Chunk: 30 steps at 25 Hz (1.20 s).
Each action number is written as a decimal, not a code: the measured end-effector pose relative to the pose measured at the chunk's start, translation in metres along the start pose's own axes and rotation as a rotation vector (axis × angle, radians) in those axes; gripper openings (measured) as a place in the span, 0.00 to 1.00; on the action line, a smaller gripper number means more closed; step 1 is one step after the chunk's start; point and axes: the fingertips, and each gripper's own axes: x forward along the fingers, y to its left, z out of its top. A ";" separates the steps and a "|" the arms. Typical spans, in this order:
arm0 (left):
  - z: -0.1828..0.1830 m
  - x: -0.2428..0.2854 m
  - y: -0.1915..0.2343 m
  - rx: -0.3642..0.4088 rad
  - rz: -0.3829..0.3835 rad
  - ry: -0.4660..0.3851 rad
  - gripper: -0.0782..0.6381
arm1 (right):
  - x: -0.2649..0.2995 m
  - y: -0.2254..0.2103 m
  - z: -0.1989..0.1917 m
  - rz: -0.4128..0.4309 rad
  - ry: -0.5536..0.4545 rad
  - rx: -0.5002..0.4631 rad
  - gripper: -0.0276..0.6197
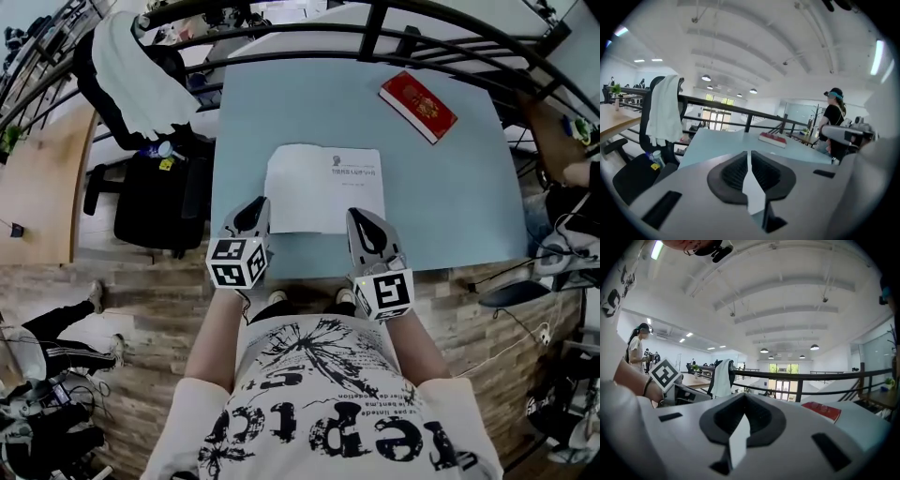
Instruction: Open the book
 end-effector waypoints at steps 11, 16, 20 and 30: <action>0.111 -0.035 -0.080 0.260 -0.101 -0.326 0.14 | -0.004 -0.033 0.053 -0.020 -0.123 -0.066 0.06; 0.118 -0.044 -0.100 0.279 -0.166 -0.374 0.14 | -0.003 -0.037 0.054 -0.007 -0.123 -0.071 0.06; 0.121 -0.045 -0.103 0.283 -0.170 -0.392 0.14 | 0.000 -0.038 0.055 0.009 -0.120 -0.079 0.06; 0.114 -0.046 -0.095 0.275 -0.151 -0.369 0.14 | 0.004 -0.039 0.060 0.015 -0.114 -0.066 0.05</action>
